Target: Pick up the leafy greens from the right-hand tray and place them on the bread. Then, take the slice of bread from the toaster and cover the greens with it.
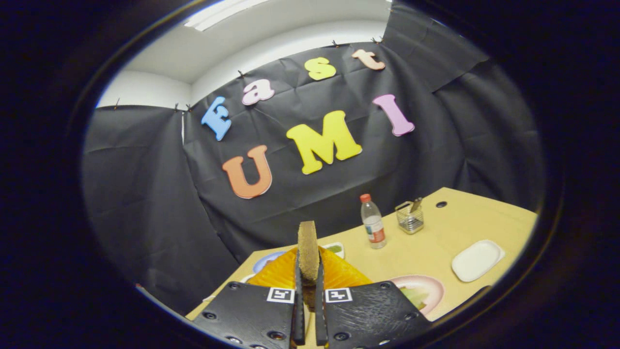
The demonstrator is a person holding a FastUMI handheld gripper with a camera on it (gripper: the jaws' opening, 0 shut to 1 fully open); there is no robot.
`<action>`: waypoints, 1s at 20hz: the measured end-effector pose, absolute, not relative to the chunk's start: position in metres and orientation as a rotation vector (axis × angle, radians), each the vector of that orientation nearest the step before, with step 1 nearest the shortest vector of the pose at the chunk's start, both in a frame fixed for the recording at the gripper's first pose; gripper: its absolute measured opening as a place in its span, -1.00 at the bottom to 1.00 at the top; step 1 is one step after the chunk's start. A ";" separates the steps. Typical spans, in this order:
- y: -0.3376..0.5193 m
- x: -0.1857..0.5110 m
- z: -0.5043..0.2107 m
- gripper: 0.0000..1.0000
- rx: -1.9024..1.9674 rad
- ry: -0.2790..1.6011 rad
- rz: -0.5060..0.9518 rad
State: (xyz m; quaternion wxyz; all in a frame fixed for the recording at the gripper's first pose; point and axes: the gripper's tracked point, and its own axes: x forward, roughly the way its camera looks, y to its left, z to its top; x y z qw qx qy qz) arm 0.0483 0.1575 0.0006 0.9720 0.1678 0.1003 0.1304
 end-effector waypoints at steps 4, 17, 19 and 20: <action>0.116 0.057 -0.045 -0.84 0.353 0.286 0.232; 0.108 0.063 -0.138 -0.83 0.455 0.464 0.264; 0.090 0.068 -0.148 -0.83 0.474 0.487 0.230; 0.085 0.070 -0.152 -0.78 0.491 0.498 0.224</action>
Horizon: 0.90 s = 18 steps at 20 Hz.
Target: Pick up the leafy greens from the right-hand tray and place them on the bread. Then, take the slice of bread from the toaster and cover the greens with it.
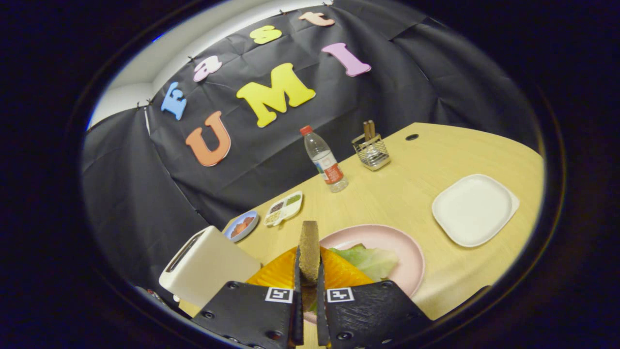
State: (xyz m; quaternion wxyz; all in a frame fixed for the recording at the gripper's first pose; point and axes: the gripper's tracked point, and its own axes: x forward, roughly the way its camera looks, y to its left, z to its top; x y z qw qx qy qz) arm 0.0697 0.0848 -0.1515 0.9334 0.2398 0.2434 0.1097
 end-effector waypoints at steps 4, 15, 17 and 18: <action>0.061 0.072 -0.172 -0.58 0.495 0.546 0.193; 0.013 0.078 -0.161 0.43 0.430 0.531 0.154; 0.002 0.076 -0.138 0.45 0.387 0.465 0.139; -0.002 0.074 -0.126 0.67 0.349 0.427 0.132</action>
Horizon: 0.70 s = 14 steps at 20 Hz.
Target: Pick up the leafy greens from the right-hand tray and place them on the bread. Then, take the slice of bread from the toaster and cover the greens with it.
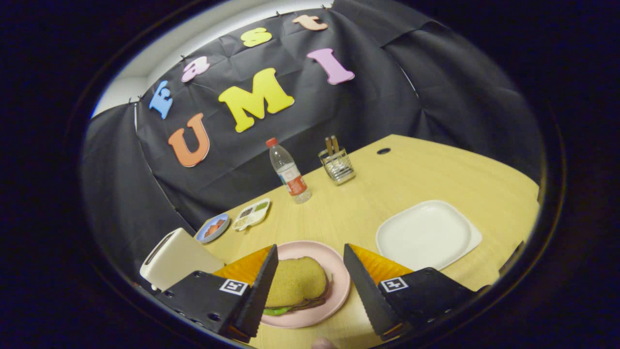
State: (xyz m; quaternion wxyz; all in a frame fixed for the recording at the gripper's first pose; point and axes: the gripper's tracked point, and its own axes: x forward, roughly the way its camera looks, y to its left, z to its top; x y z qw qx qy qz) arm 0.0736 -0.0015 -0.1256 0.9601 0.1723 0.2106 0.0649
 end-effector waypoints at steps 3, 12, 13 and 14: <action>-0.008 0.058 -0.078 0.88 0.226 0.299 0.111; 0.016 -0.016 0.042 0.91 0.109 -0.031 0.145; 0.020 -0.021 0.046 0.91 0.101 -0.042 0.148; 0.023 -0.024 0.049 0.90 0.087 -0.047 0.154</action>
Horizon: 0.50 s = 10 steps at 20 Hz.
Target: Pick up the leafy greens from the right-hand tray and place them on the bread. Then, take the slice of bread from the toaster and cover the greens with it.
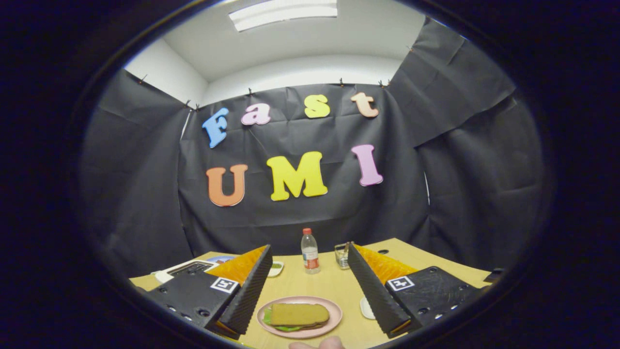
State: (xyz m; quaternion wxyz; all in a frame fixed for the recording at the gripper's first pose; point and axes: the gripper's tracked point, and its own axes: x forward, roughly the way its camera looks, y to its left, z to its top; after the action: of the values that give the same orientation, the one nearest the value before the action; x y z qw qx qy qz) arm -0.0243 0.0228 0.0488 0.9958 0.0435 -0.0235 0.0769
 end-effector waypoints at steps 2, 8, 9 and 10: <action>0.025 -0.029 0.051 0.90 0.064 -0.044 0.148; 0.035 -0.034 0.061 0.90 0.038 -0.081 0.136; 0.037 -0.033 0.059 0.90 0.036 -0.077 0.140; 0.038 -0.031 0.056 0.91 0.033 -0.072 0.142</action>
State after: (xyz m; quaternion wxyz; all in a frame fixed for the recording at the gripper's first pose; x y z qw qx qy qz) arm -0.0314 0.0381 0.0559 0.9967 0.0164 -0.0360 0.0709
